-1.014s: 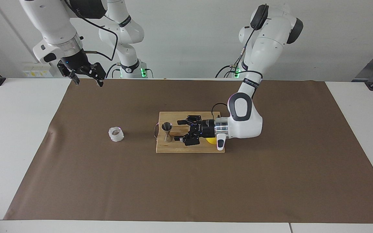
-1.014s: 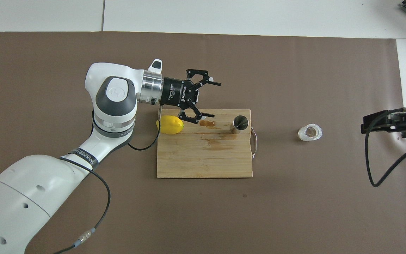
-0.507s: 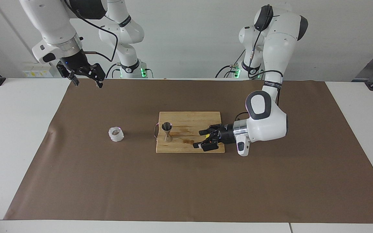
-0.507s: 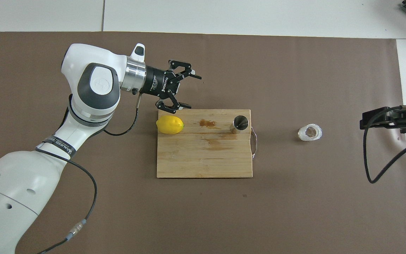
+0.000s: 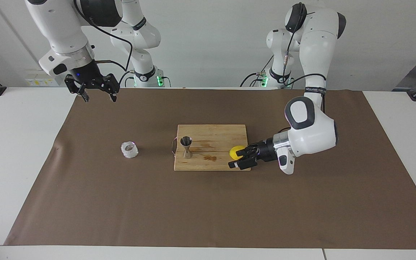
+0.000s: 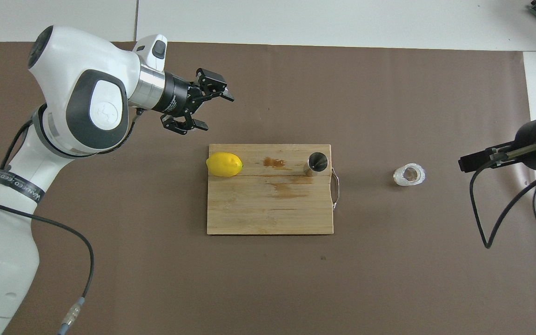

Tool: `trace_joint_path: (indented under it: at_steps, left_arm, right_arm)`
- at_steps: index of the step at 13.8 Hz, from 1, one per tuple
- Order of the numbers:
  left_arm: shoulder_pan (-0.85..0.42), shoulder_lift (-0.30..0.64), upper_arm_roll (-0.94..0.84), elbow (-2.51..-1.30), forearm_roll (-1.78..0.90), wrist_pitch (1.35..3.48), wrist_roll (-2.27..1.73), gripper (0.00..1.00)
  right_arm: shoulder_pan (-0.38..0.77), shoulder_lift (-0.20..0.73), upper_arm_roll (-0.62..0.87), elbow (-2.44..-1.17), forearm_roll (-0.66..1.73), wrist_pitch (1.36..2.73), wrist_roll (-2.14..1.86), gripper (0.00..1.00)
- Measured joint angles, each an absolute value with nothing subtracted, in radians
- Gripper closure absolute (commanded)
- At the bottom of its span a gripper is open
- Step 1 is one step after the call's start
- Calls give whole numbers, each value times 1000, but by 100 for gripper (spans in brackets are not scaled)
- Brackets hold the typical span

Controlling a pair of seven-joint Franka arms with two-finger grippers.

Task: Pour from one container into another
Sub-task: 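Raise the left gripper away while the right gripper reaches the white cup, then grasp the small white cup with the right gripper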

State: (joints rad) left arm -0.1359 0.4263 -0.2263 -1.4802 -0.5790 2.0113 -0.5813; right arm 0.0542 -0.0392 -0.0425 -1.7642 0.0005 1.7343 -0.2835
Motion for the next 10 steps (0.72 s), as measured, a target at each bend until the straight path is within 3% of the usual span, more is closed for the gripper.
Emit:
trace_joint_path:
  at_steps: [6,10]
  left_arm:
    - [-126,337,-201,-1482,-400,1871,-515,0]
    - [-72,295,-196,-1482,-289,1806,-354,0]
  right_arm:
    - [54,-19,-43,-1907,87,1860,-793,0]
    - [-36,11,-46,-2011,270,1954,-1219,0]
